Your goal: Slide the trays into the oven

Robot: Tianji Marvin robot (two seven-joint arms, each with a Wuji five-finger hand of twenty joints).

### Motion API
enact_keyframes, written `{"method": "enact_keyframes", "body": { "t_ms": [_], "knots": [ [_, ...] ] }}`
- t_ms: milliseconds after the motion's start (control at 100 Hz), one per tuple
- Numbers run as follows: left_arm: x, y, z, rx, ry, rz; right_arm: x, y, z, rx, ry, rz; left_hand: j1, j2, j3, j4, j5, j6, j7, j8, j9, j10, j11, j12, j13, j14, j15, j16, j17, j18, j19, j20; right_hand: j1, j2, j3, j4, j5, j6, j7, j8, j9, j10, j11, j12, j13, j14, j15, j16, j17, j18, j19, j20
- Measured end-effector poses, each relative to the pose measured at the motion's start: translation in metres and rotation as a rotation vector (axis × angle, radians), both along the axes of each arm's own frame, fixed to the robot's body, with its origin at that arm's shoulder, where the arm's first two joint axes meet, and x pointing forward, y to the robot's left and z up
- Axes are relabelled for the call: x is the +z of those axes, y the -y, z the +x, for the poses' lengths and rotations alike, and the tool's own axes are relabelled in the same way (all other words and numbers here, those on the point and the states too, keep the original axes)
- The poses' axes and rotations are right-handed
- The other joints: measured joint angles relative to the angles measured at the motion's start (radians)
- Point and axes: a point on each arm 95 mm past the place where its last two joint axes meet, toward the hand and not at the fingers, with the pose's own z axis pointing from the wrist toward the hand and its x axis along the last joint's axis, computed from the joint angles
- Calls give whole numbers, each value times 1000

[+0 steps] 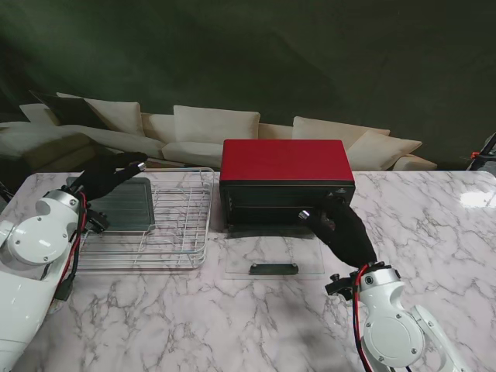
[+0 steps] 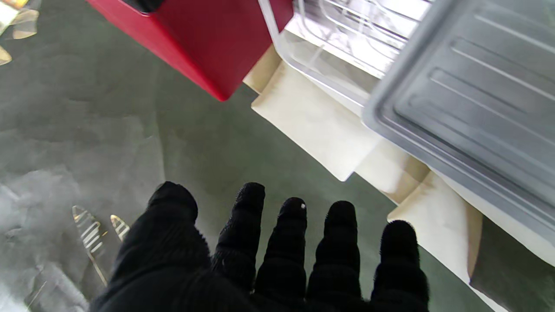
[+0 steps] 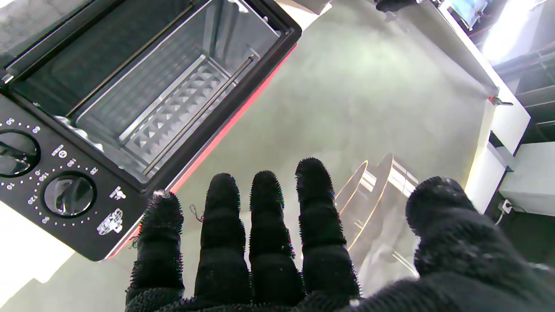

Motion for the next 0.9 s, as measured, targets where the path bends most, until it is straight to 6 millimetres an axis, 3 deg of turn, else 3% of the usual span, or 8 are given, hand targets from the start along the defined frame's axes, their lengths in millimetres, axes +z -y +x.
{"method": "enact_keyframes", "body": {
  "t_ms": [180,350,540,900],
  "knots": [
    [1,-14,11,45,-12,61,-1,3,0,-12,3,-2,0,0,0,0,0,0,0,0,0,-3,0,0,0,-4,0,0,0,0,0,0,0,0,0,0,0,0,0,0,0,0,0,0,0,0,0,0,1,0,0,0],
    [-6,-28,18,87,-25,114,-2,3,0,-15,3,-12,0,0,0,0,0,-2,0,0,-23,-70,1,8,0,-31,0,0,-1,-7,0,0,0,0,0,0,0,0,0,0,0,0,0,0,0,0,0,0,4,0,0,0],
    [-18,-41,29,130,-55,125,-2,5,1,-23,6,-19,0,-1,0,0,0,-19,0,0,-101,-140,-8,-55,-13,-77,-30,-34,-4,-37,-49,-23,0,0,5,0,0,0,0,0,0,0,0,0,0,0,0,0,4,0,0,0],
    [-29,-61,37,182,-109,225,-3,8,2,-39,9,-27,0,-12,0,0,-40,-27,-17,0,-174,-141,-13,-70,-52,-105,-40,-54,-15,-60,-96,-33,0,0,5,0,0,0,0,0,0,0,0,0,0,0,0,0,4,0,0,1]
  ]
}}
